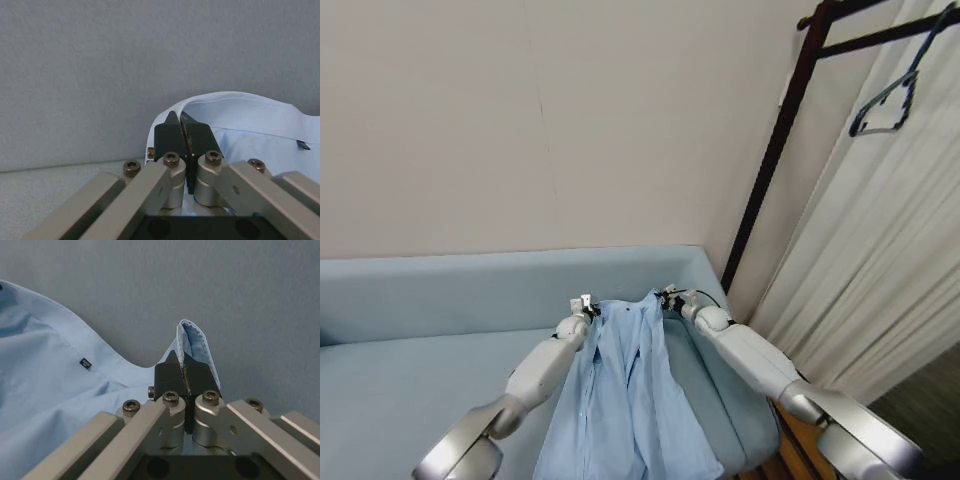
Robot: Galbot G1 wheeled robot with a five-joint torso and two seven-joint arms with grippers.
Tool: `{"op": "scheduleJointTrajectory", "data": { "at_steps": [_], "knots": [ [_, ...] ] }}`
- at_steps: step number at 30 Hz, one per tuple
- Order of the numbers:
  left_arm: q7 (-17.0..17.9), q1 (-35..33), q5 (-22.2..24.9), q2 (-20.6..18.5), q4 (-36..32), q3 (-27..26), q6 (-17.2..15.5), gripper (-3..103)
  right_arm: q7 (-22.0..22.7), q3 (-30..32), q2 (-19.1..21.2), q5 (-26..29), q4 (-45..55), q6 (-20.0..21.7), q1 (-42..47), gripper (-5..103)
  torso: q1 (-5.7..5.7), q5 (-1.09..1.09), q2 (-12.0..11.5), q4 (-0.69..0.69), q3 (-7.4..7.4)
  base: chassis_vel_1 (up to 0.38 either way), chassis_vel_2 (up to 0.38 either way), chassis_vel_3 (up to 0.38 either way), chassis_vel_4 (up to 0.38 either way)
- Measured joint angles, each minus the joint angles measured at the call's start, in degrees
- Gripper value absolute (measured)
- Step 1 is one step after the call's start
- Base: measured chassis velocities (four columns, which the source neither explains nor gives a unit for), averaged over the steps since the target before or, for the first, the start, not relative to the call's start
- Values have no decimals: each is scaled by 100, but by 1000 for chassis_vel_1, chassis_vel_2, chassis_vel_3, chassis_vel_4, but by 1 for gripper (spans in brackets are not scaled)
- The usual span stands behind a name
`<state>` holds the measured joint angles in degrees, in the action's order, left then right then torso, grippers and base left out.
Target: Pick up the clothes from the sofa and hang them on the clothes hanger.
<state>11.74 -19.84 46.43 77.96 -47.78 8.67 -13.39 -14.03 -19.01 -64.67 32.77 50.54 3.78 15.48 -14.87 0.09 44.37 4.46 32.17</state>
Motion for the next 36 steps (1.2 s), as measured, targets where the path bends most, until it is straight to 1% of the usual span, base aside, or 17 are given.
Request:
{"op": "scheduleJointTrajectory", "data": {
  "at_steps": [2,4,6,8,10,11,12,14,16,18,20,22,24,26,28,30,36],
  "knots": [
    [-1,-59,-58,44,9,-3,-6,-3,-9,8,-32,-81,-108,-21,49,0,1,0,0,0,-1,0,0,0,0],
    [-4,-163,-72,13,-110,-4,-56,7,20,23,-26,-38,-100,-20,114,11,0,-1,0,1,0,0,0,0,0],
    [12,-305,-49,-136,-410,-31,-186,18,130,37,43,149,46,21,189,16,0,-1,1,1,-1,0,0,0,0],
    [14,-382,-1,-236,-610,-54,-290,18,176,40,109,271,161,84,229,21,1,0,1,-1,-1,0,0,0,0],
    [-5,-577,106,-519,-1125,-86,-461,28,235,46,308,585,491,269,329,32,1,-1,1,-1,-1,0,0,0,0],
    [-21,-661,142,-634,-1345,-109,-492,34,289,46,408,746,658,344,386,32,1,-1,2,-1,-1,0,0,0,0],
    [-21,-661,142,-634,-1345,-109,-492,34,289,46,408,746,658,344,386,32,1,-1,2,-1,-1,0,0,0,0],
    [-15,-902,306,-939,-1946,-247,-564,45,439,85,702,1035,1114,462,569,49,1,-2,1,-1,-1,0,0,0,0],
    [2,-1004,395,-1070,-2221,-334,-582,51,486,132,837,1107,1315,492,673,49,1,-1,1,-1,-2,0,0,0,0],
    [26,-1155,516,-1294,-2639,-435,-631,56,632,286,1192,1345,1820,608,968,59,1,0,2,-4,-2,0,0,0,0],
    [24,-1236,654,-1485,-2977,-479,-696,66,830,569,1579,1640,2338,782,1384,71,2,-1,2,2,-2,0,0,0,0],
    [22,-1295,715,-1586,-3140,-527,-748,72,929,719,1715,1739,2542,866,1561,71,2,-1,2,7,-2,0,0,0,0],
    [23,-1451,809,-1779,-3329,-642,-839,83,1070,989,1884,1890,2889,956,1865,81,3,-1,2,7,-3,0,0,0,0],
    [12,-1553,850,-1865,-3361,-729,-874,83,1112,1098,1927,1937,3020,990,1980,86,2,-1,2,7,-2,0,0,0,0],
    [-34,-1769,909,-1963,-3333,-894,-907,93,1177,1278,1987,2011,3290,1034,2199,96,3,0,2,-1,-2,0,0,0,0],
    [-210,-1994,914,-1984,-3185,-1117,-920,99,1252,1390,2032,2065,3555,1065,2379,99,2,-2,2,-4,-1,0,0,0,0],
    [-576,-2498,906,-1993,-3065,-1416,-1000,103,1398,1483,2119,2165,4054,1170,2617,100,2,-2,2,0,-1,0,0,0,0]
  ]
}}
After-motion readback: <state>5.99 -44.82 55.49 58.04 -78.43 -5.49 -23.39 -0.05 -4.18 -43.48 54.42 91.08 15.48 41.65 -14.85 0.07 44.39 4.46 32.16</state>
